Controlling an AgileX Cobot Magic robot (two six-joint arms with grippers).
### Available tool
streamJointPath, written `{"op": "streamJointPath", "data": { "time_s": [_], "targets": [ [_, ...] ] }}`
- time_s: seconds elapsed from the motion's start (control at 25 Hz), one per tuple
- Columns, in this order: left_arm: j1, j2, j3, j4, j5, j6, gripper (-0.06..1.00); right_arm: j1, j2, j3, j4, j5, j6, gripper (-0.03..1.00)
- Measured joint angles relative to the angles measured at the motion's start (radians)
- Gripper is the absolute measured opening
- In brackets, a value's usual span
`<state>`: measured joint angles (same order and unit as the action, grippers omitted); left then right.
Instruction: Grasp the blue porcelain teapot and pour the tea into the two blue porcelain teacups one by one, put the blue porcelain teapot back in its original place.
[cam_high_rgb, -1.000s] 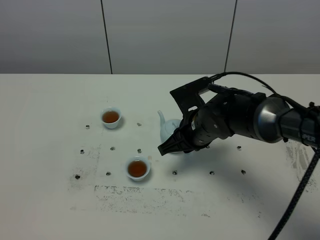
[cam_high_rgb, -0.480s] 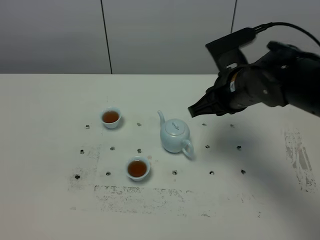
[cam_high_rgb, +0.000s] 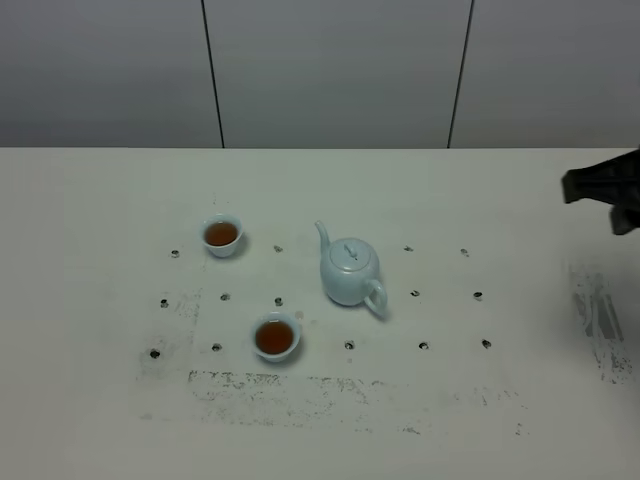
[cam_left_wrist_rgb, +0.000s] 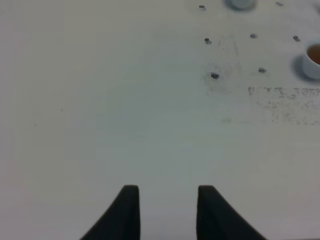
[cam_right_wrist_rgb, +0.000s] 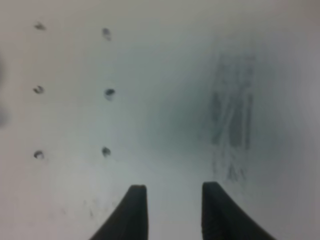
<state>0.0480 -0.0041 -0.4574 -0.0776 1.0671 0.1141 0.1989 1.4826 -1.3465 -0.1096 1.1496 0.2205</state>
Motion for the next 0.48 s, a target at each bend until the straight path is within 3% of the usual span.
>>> {"op": "streamJointPath", "data": {
  "time_s": [0.12,0.48],
  "targets": [
    [0.000,0.000,0.000,0.000,0.000,0.000,0.34,-0.046,-0.079,0.004,-0.005,0.057,0.000,0.28],
    [0.000,0.000,0.000,0.000,0.000,0.000,0.34,-0.053,-0.385,0.047,0.030,0.065,-0.023,0.28]
  ]
}}
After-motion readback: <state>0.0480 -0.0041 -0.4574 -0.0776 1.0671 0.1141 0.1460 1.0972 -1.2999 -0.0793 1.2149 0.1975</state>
